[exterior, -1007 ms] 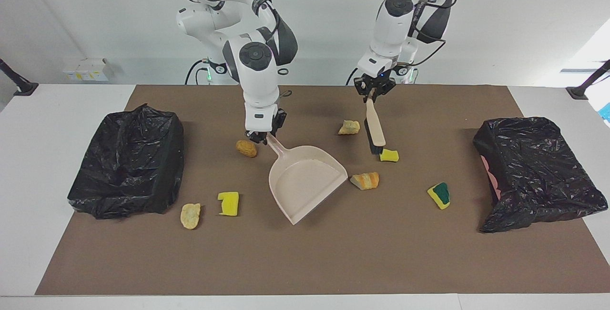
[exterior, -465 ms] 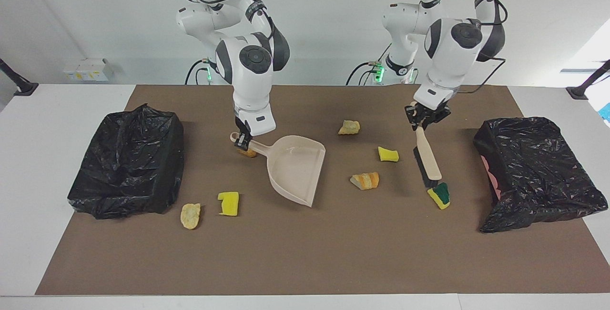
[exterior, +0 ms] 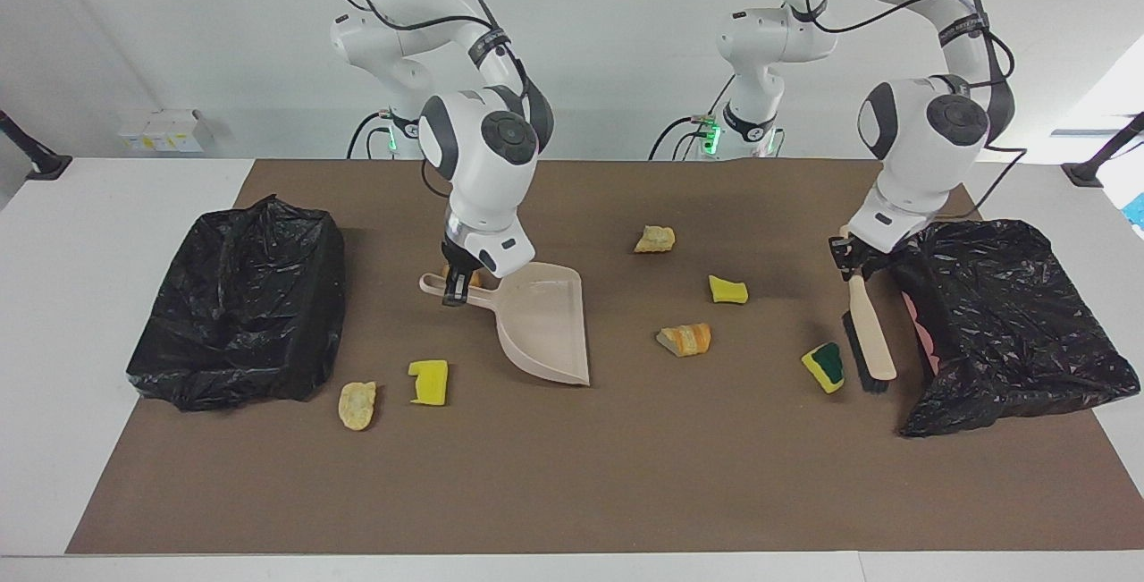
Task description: Sweep and dump trash in bin
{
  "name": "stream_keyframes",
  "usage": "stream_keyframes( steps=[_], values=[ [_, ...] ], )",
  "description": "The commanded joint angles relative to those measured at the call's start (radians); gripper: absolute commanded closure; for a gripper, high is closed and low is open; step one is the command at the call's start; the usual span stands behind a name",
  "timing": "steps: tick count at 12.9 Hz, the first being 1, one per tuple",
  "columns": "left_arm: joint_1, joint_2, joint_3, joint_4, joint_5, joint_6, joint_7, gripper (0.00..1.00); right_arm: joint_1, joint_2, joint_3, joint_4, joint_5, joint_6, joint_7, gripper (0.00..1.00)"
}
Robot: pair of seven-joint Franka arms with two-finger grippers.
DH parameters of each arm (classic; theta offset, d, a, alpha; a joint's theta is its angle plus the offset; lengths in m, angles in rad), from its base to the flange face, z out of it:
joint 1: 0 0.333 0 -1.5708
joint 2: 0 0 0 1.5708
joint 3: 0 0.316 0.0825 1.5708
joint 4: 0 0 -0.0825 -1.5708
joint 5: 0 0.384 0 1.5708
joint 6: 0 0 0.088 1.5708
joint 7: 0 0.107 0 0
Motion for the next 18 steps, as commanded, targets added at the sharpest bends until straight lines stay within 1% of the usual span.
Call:
stream_keyframes(
  steps=[1, 2, 4, 5, 6, 9, 12, 13, 14, 16, 18],
  values=[
    [0.001, 0.076, -0.016, 0.038, 0.014, 0.035, 0.019, 1.0, -0.008, 0.101, 0.01, 0.127, 0.021, -0.035, -0.03, 1.0],
    [-0.002, 0.087, -0.021, 0.036, 0.011, 0.038, 0.016, 1.0, -0.002, 0.109, 0.008, 0.129, 0.023, -0.035, -0.03, 1.0],
    [-0.045, 0.084, -0.023, 0.021, -0.004, 0.038, 0.002, 1.0, -0.001, 0.12, 0.01, 0.129, 0.028, -0.033, -0.031, 1.0],
    [-0.066, 0.082, -0.023, 0.02, -0.047, 0.036, -0.032, 1.0, -0.002, 0.121, 0.01, 0.127, 0.034, -0.027, -0.031, 1.0],
    [-0.106, 0.074, -0.023, 0.006, -0.068, 0.039, -0.102, 1.0, -0.004, 0.121, 0.01, 0.126, 0.04, -0.02, -0.034, 1.0],
    [-0.219, 0.055, -0.023, -0.025, -0.078, 0.036, -0.3, 1.0, -0.01, 0.121, 0.01, 0.118, 0.043, 0.0, -0.034, 1.0],
    [-0.307, 0.031, -0.026, -0.059, -0.087, 0.039, -0.423, 1.0, -0.008, 0.121, 0.01, 0.117, 0.043, 0.004, -0.034, 1.0],
    [-0.334, 0.028, -0.026, -0.06, -0.123, 0.038, -0.429, 1.0, -0.01, 0.121, 0.01, 0.117, 0.043, 0.01, -0.034, 1.0],
    [-0.391, 0.037, -0.024, -0.065, -0.16, 0.047, -0.444, 1.0, -0.01, 0.121, 0.01, 0.117, 0.044, 0.016, -0.034, 1.0],
    [-0.454, 0.041, -0.026, -0.074, -0.22, 0.108, -0.535, 1.0, -0.01, 0.121, 0.01, 0.115, 0.043, 0.017, -0.034, 1.0],
    [-0.541, 0.041, -0.024, -0.071, -0.283, 0.152, -0.637, 1.0, -0.01, 0.121, 0.01, 0.115, 0.044, 0.017, -0.034, 1.0]
  ],
)
